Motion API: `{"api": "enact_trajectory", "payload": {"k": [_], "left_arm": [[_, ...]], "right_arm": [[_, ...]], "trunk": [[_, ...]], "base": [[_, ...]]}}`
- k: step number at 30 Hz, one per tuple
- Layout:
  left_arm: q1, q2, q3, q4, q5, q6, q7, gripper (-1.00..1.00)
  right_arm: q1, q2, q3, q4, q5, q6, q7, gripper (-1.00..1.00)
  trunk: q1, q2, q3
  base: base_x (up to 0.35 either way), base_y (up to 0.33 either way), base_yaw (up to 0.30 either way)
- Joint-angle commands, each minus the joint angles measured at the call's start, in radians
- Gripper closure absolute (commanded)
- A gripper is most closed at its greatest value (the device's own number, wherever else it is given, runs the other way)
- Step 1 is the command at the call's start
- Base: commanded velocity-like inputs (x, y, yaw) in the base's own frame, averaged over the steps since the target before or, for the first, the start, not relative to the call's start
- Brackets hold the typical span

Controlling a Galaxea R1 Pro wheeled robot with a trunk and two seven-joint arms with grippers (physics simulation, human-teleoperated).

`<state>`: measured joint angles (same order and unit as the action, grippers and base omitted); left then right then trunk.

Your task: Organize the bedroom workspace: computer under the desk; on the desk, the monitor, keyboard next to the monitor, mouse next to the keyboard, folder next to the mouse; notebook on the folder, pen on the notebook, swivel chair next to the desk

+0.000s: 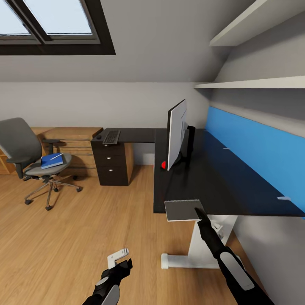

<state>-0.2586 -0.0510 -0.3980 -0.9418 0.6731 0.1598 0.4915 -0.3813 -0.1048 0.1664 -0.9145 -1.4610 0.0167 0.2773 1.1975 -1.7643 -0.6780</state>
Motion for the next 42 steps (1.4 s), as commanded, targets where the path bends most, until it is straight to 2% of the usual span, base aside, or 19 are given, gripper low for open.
{"api": "enact_trajectory", "payload": {"k": [1,3,4,17,30,42], "left_arm": [[-0.001,0.000,-0.002,-0.002,0.005,0.003,0.007,-1.00],[-0.001,0.000,-0.002,-0.002,0.005,0.003,0.007,-1.00],[-0.001,0.000,-0.002,-0.002,0.005,0.003,0.007,-1.00],[-0.001,0.000,-0.002,-0.002,0.005,0.003,0.007,-1.00],[-0.001,-0.001,-0.002,0.018,0.005,0.003,0.008,-1.00],[-0.001,-0.001,-0.002,0.019,0.004,0.003,0.007,-1.00]], "right_arm": [[-0.001,-0.001,0.002,0.000,-0.010,0.002,0.003,-1.00],[-0.001,-0.001,0.002,0.000,-0.010,0.002,0.003,-1.00],[-0.001,-0.001,0.002,0.000,-0.008,0.002,0.002,1.00],[-0.001,-0.001,0.001,0.001,-0.006,0.001,0.002,1.00],[-0.001,-0.001,0.002,0.002,-0.005,0.001,0.003,1.00],[-0.001,-0.001,0.006,0.002,-0.004,0.001,0.005,1.00]], "trunk": [[0.000,0.000,-0.001],[0.000,0.000,-0.001],[0.000,0.000,-0.001],[0.000,0.000,-0.001],[-0.050,0.091,0.040],[-0.050,0.091,0.040]], "base": [[0.002,0.000,0.000],[0.001,0.000,0.000],[0.000,0.000,0.000],[0.000,0.000,0.000],[0.000,0.000,0.000],[0.000,0.000,0.000]]}}
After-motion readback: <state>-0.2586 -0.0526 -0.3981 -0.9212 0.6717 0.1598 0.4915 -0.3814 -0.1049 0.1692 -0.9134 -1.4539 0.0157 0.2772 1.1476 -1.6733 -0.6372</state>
